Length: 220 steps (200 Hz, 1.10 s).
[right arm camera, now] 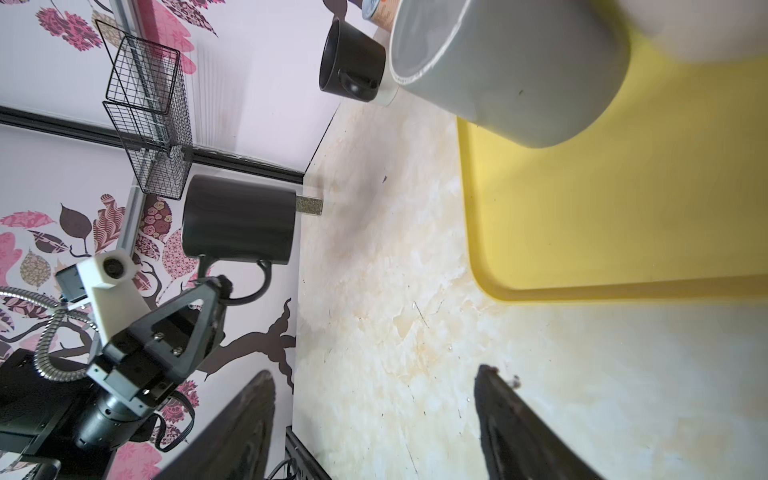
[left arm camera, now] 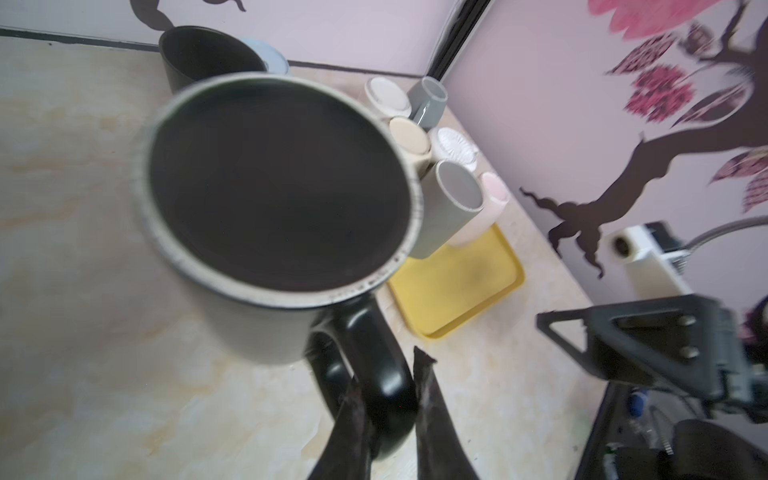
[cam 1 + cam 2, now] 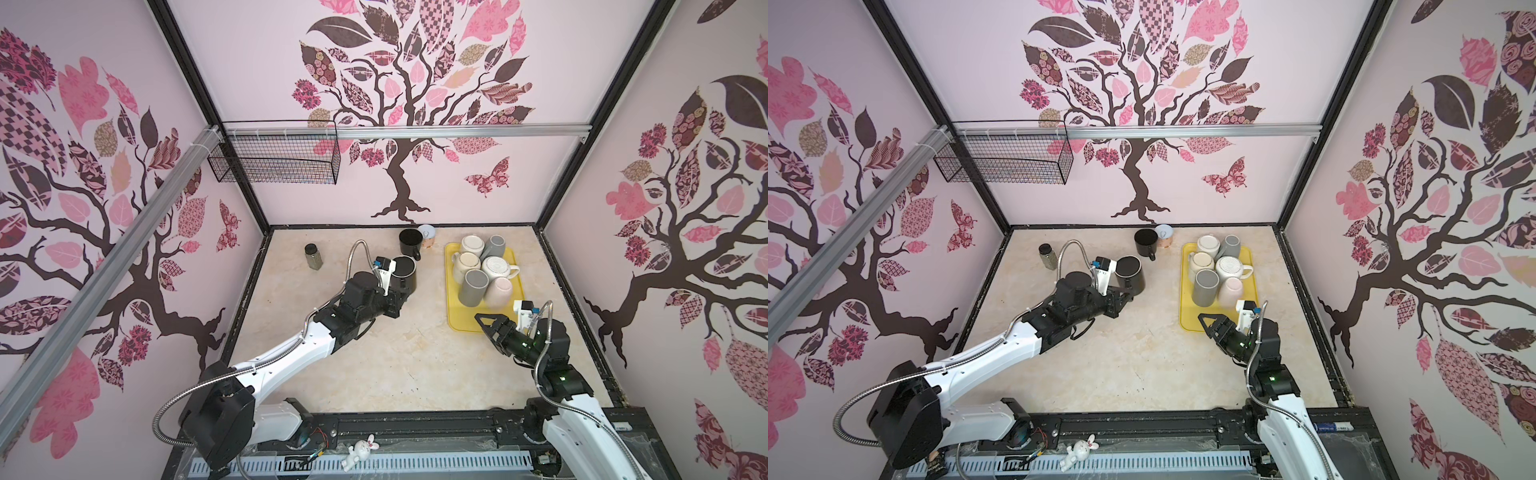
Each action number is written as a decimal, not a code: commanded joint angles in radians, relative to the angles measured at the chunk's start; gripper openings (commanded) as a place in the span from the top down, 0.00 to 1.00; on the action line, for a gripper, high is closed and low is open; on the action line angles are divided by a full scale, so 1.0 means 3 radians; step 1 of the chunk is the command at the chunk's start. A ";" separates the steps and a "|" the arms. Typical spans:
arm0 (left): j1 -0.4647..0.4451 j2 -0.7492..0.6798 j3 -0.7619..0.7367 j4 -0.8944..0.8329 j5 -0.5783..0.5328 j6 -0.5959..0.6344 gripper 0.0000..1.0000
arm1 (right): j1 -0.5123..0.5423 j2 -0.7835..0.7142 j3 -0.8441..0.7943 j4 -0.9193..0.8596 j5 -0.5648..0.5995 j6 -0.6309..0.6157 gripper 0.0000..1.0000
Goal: Turn the mug right side up
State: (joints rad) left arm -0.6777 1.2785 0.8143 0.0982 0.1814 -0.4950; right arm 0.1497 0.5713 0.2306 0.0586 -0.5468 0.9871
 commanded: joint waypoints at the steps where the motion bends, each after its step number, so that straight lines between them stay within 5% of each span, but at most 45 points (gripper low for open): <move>1: 0.0007 -0.0149 -0.0123 0.0977 0.0327 -0.0526 1.00 | 0.0413 0.0267 0.0233 0.0652 0.0126 0.0195 0.23; 32: 0.0006 -0.0076 -0.0123 0.1342 0.0522 -0.0792 1.00 | 0.1016 0.0873 0.0464 0.1113 0.0230 0.0293 0.22; 63: 0.0007 0.0022 -0.0056 0.1296 0.0627 -0.0870 1.00 | 0.1168 0.1263 0.0584 0.1459 0.0088 0.0350 0.23; 118: 0.0007 0.0116 0.0007 0.1298 0.0693 -0.1083 1.00 | 0.1551 0.1096 0.1108 0.0172 0.1065 -0.0997 0.29; 157: 0.0004 0.0127 0.0042 0.1350 0.0760 -0.1242 1.00 | 0.1960 0.1322 0.1354 0.0050 0.1671 -0.1536 0.31; 220: 0.0002 0.0030 0.0060 0.1279 0.0799 -0.1385 1.00 | 0.2139 0.1663 0.1630 0.0162 0.1834 -0.2066 0.33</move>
State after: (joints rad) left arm -0.6758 1.3277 0.7853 0.3721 0.4095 -0.9020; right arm 0.7811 1.0496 0.6556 0.1001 -0.0479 0.4683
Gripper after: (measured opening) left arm 0.072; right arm 0.675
